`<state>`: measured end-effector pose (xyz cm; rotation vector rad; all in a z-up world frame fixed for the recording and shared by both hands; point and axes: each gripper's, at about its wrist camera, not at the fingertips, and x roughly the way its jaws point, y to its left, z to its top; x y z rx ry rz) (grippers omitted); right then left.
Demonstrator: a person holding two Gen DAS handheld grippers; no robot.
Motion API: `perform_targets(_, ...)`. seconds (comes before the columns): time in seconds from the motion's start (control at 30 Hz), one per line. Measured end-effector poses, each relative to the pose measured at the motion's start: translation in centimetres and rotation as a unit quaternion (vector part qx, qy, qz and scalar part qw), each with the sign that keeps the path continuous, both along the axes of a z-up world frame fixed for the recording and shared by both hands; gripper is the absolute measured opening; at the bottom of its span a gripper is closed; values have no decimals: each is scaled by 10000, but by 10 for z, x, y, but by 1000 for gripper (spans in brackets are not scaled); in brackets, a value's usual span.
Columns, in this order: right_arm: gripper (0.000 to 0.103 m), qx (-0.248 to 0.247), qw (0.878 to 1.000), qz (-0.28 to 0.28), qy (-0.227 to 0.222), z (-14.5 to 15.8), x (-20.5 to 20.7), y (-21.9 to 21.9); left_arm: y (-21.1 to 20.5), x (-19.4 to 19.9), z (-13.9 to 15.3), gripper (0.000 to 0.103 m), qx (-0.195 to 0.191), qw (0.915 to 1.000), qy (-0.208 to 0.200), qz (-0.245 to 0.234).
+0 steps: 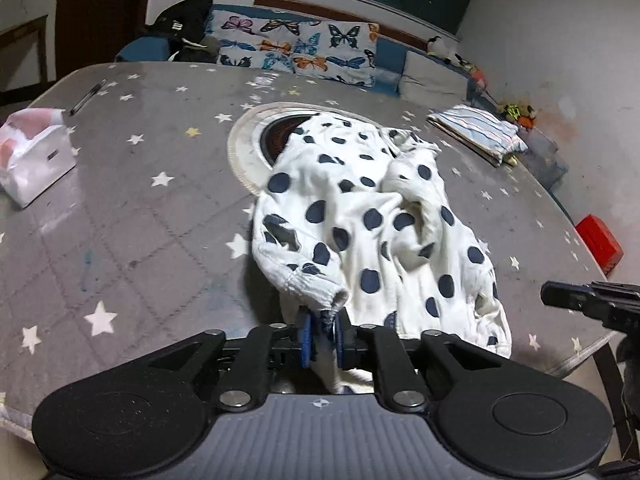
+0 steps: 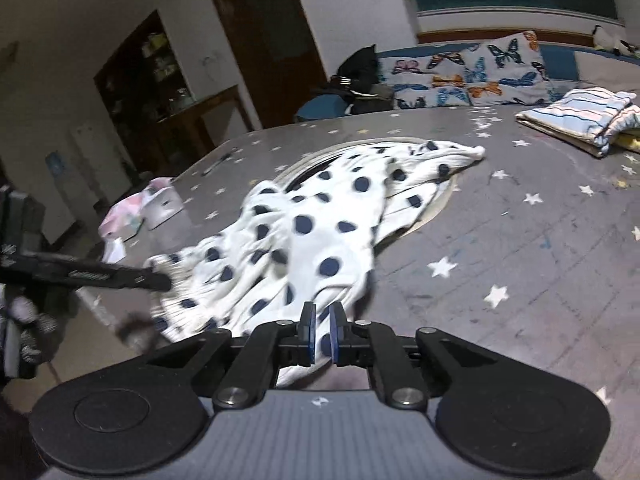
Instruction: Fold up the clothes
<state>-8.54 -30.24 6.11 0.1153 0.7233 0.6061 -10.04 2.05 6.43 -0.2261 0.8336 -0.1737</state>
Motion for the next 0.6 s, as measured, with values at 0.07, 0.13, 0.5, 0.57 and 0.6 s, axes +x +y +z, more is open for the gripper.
perform_targets(0.07, 9, -5, 10000, -48, -6, 0, 13, 0, 4, -3, 3, 42, 75, 9999, -80, -6)
perform_targets(0.13, 10, -11, 10000, -90, -15, 0, 27, 1, 7, -6, 6, 45, 158, 9997, -166, -13)
perform_targets(0.5, 37, 48, 9994, -276, -213, 5, 120, 32, 23, 31, 24, 50, 306, 9968, -670, 314)
perform_targets(0.57, 38, 43, 9992, -355, -172, 2, 136, 37, 21, 48, 23, 50, 355, 9963, -691, 361)
perform_targets(0.6, 38, 45, 9991, -399, -139, 0, 144, 40, 20, 57, 21, 50, 362, 9964, -686, 351)
